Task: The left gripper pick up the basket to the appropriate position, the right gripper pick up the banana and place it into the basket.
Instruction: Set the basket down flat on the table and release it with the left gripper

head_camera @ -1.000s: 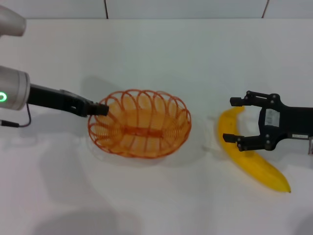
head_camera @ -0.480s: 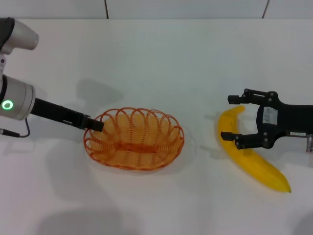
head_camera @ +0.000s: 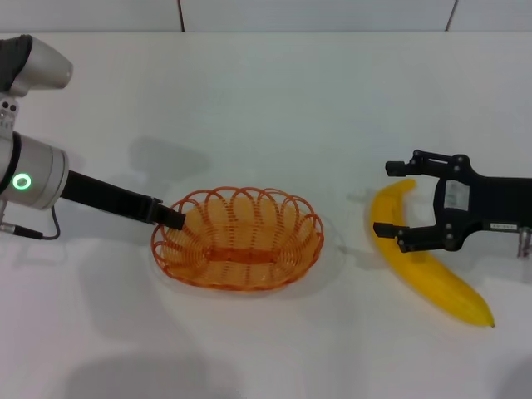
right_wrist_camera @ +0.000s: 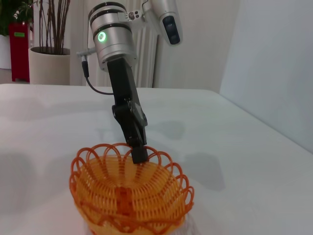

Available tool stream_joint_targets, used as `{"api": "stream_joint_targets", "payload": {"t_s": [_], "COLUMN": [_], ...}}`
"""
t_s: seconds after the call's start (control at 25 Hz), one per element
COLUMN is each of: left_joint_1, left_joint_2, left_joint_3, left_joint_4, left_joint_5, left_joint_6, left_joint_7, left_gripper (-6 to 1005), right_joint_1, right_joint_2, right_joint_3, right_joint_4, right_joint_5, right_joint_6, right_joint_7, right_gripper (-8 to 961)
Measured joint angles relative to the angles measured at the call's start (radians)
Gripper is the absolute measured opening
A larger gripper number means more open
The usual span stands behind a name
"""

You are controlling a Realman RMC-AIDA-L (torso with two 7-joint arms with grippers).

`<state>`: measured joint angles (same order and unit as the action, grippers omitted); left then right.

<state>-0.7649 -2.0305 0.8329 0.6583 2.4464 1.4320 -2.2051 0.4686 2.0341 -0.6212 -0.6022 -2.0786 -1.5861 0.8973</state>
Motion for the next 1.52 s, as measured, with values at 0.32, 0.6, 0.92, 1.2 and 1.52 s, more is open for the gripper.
{"api": "stream_joint_targets", "payload": {"t_s": [0.32,0.6,0.92,1.2,1.52], "left_joint_1": [0.001,0.004,0.006,0.004,0.004], "left_joint_2": [0.001,0.001,0.001,0.0,0.0], "left_joint_3": [-0.009,-0.009,-0.002,0.001,0.003], "left_joint_4": [-0.002,-0.002,-0.002,-0.002,-0.002], "left_joint_5": [-0.004,-0.013,-0.015,-0.015,-0.014], "left_joint_6": [-0.001,-0.001,0.002,0.025,0.05], "left_joint_7": [0.0,-0.001,0.001,0.011,0.027], "left_gripper": [145,182,225,296,372], "right_joint_1": [0.007,0.007,0.007,0.007,0.005], "right_joint_2": [0.0,0.0,0.0,0.0,0.0], "right_joint_3": [0.0,0.0,0.0,0.0,0.0], "right_joint_4": [0.009,0.014,0.013,0.013,0.013], "right_joint_5": [0.0,0.0,0.0,0.0,0.0], "right_joint_6": [0.0,0.0,0.0,0.0,0.0], "right_joint_7": [0.0,-0.002,-0.001,-0.001,0.0], "right_gripper": [893,893,894,894,894]}}
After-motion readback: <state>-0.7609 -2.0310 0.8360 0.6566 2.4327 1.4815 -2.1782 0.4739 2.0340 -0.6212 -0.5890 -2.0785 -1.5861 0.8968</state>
